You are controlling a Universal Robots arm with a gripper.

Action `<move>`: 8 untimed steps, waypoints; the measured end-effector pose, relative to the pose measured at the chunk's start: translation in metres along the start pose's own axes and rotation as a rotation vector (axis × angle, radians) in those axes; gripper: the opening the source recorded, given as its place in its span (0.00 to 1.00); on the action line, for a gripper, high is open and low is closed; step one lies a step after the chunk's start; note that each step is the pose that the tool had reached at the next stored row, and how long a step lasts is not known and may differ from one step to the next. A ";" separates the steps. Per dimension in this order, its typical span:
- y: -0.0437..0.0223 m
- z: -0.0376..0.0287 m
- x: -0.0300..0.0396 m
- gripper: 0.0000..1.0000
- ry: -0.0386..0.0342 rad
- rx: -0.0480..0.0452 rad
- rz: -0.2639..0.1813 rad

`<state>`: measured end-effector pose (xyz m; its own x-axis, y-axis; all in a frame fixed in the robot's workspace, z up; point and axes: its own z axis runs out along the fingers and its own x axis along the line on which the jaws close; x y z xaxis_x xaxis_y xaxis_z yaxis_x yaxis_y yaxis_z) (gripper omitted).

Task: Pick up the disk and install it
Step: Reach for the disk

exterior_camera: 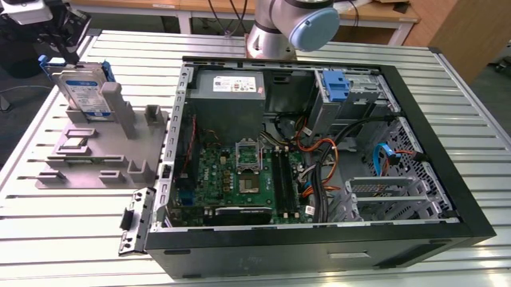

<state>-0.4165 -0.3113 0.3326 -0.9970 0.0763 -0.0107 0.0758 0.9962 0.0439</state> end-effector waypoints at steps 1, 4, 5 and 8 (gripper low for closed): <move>0.0002 0.0000 0.0000 0.10 0.0001 0.0000 0.000; 0.0003 0.0000 0.0000 0.10 0.0001 0.0001 0.000; 0.0004 0.0000 0.0000 0.10 0.0001 0.0000 0.000; 0.0004 0.0001 0.0000 0.10 0.0002 0.0000 -0.003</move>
<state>-0.4165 -0.3109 0.3326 -0.9973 0.0733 -0.0106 0.0728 0.9964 0.0439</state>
